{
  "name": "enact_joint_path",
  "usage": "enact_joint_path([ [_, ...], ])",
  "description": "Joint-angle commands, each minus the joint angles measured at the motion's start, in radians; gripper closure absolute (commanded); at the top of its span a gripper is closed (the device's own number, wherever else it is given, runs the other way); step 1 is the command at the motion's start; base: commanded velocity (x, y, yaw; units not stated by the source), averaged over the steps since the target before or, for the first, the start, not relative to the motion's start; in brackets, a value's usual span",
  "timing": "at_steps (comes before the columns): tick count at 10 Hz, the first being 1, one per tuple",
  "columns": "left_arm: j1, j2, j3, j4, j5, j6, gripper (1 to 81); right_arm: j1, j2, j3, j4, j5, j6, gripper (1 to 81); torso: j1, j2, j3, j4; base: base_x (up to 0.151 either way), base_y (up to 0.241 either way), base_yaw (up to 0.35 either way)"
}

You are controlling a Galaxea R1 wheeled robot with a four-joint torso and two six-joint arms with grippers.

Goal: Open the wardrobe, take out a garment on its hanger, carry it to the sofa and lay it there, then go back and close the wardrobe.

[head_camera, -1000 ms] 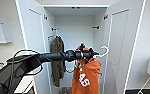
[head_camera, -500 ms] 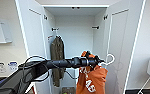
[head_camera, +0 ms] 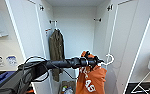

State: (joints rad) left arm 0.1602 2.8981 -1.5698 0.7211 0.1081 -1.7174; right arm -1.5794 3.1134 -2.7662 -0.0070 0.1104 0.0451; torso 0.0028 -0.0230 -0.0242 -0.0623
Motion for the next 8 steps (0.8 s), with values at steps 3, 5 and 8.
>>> enact_joint_path([
  [3,-0.221,0.001,0.017,0.058,-0.07,0.042,81.1,0.048,0.009,0.013,0.005,-0.049,-0.004,1.0,0.0,0.0,-0.003,0.0,0.0,0.0,0.0],
  [5,-0.221,-0.003,0.017,0.058,-0.071,0.042,81.1,0.048,0.009,0.013,0.004,-0.049,-0.004,1.0,0.0,0.0,-0.003,0.0,0.0,0.0,0.0],
  [8,-0.212,-0.011,0.016,0.058,-0.106,0.044,81.1,0.048,0.007,0.013,0.005,-0.049,-0.004,1.0,0.0,0.0,-0.003,0.0,0.0,0.0,0.0],
])
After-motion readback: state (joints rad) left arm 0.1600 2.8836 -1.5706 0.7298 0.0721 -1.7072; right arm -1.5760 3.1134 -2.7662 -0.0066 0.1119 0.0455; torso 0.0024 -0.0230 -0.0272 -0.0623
